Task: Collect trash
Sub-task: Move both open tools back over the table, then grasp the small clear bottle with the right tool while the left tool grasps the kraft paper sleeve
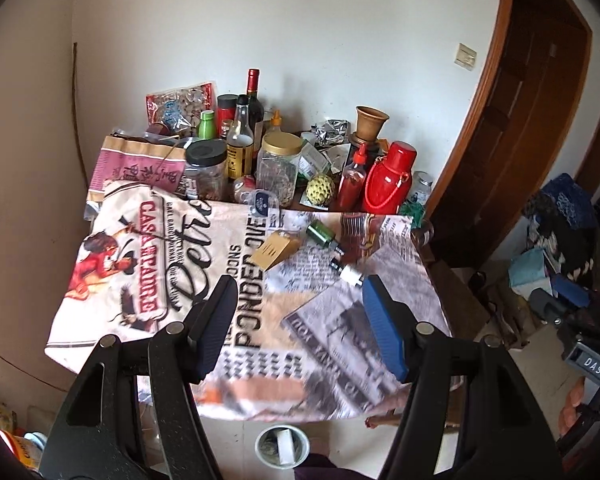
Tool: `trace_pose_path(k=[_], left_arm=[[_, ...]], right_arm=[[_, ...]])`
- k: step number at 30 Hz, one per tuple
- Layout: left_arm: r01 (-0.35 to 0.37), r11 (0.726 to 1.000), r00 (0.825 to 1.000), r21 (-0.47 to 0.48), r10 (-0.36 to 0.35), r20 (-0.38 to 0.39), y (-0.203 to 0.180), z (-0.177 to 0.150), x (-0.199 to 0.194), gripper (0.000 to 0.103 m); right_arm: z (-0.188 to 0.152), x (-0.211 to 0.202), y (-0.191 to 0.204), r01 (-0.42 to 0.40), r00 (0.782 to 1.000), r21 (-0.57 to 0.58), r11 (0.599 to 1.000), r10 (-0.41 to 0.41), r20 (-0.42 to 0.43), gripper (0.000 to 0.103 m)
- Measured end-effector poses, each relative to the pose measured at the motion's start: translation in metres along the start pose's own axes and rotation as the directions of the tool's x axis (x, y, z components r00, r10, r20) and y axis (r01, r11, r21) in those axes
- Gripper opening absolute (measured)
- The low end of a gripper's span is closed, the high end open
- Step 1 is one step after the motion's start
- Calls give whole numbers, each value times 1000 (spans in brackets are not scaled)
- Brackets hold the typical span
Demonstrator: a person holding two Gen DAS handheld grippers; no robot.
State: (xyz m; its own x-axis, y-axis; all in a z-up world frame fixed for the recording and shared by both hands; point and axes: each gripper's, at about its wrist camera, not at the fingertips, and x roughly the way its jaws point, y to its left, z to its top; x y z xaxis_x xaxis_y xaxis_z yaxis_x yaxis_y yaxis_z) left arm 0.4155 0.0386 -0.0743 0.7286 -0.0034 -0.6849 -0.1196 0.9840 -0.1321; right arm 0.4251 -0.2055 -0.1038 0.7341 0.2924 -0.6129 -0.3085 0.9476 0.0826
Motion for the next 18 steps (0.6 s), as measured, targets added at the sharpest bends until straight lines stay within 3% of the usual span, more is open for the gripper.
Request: trace_pose_path(k=[9, 15, 18], left_arm=[[-36, 999, 992, 34, 40, -124, 4, 17, 73, 64], [55, 998, 981, 41, -47, -189, 28, 38, 131, 64], [114, 990, 963, 87, -89, -256, 39, 49, 173, 64]], right_arm=[[18, 79, -17, -43, 993, 11, 999, 44, -112, 75], [20, 123, -12, -18, 982, 52, 998, 27, -189, 75], [18, 151, -7, 6, 969, 83, 997, 15, -245, 75]])
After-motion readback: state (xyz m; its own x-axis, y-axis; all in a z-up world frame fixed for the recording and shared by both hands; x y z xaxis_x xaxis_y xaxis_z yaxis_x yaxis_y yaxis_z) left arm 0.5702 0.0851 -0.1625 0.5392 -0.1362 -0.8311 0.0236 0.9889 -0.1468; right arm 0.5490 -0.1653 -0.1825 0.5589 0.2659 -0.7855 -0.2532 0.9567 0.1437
